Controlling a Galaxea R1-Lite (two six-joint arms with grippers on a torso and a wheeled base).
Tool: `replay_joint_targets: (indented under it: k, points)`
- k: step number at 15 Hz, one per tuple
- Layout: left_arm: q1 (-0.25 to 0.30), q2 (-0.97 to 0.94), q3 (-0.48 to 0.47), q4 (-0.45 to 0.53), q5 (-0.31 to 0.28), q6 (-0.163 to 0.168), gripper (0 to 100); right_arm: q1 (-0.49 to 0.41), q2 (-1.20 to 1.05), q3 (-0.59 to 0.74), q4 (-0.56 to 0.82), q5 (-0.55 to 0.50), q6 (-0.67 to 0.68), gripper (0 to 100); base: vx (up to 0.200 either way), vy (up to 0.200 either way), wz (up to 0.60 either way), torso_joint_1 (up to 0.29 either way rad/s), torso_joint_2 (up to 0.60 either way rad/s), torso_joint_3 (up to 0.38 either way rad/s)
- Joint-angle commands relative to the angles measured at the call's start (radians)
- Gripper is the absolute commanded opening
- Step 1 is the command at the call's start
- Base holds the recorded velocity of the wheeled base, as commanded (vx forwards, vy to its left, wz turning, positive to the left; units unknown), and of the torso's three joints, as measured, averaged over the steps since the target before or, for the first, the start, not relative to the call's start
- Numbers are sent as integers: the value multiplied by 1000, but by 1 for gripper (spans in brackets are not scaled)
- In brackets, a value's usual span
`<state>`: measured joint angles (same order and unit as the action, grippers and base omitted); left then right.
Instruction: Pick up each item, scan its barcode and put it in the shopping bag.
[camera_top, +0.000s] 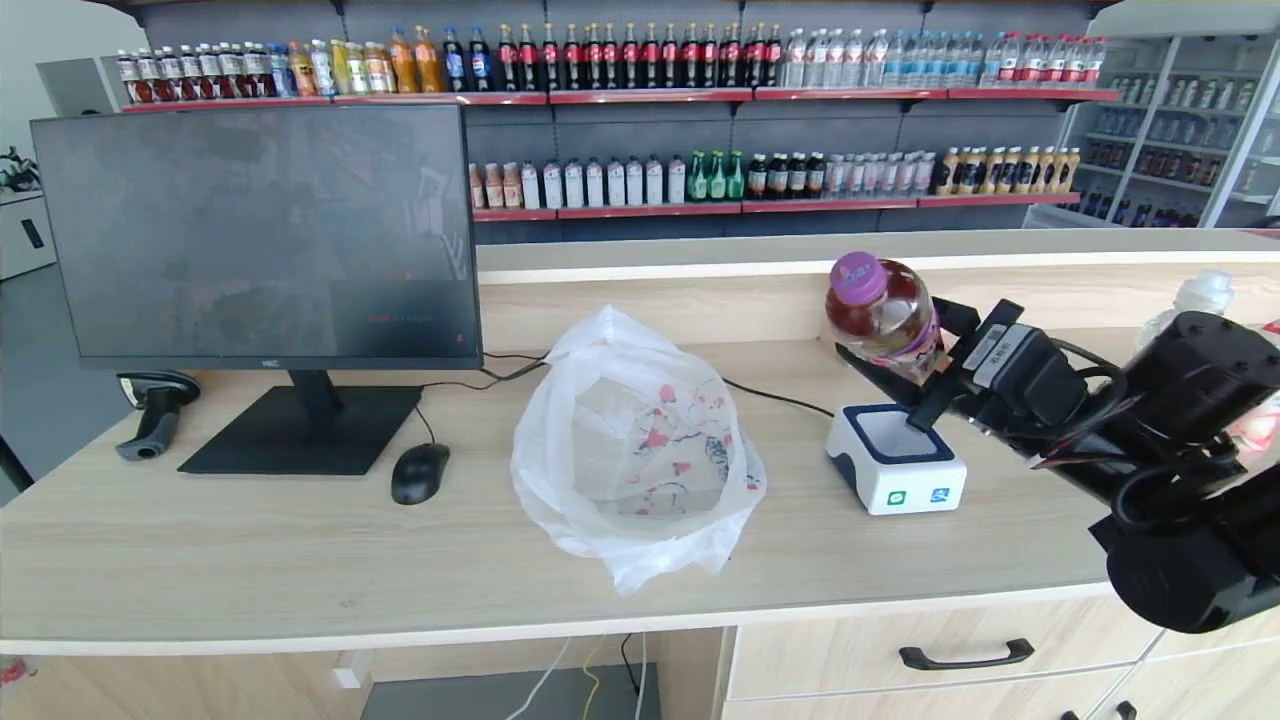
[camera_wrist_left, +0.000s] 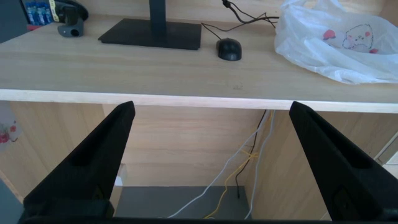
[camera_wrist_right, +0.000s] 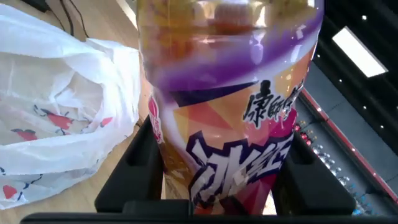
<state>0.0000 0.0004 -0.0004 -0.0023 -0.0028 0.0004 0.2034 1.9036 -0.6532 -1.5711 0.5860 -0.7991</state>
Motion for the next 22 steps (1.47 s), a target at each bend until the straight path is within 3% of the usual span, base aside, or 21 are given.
replay_joint_targets:
  k: [1,8,22]
  points:
    - [0,0,0,-1,0,0,100,-22,43,23,0,45,-35,0,0,0,0,0,0,0]
    - [0,0,0,-4,0,4,100,-110,110,7,0,184,-112,0,0,0,0,0,0,0]
    - [0,0,0,-1,0,1,100,-159,137,17,0,186,-118,0,0,0,0,0,0,0]
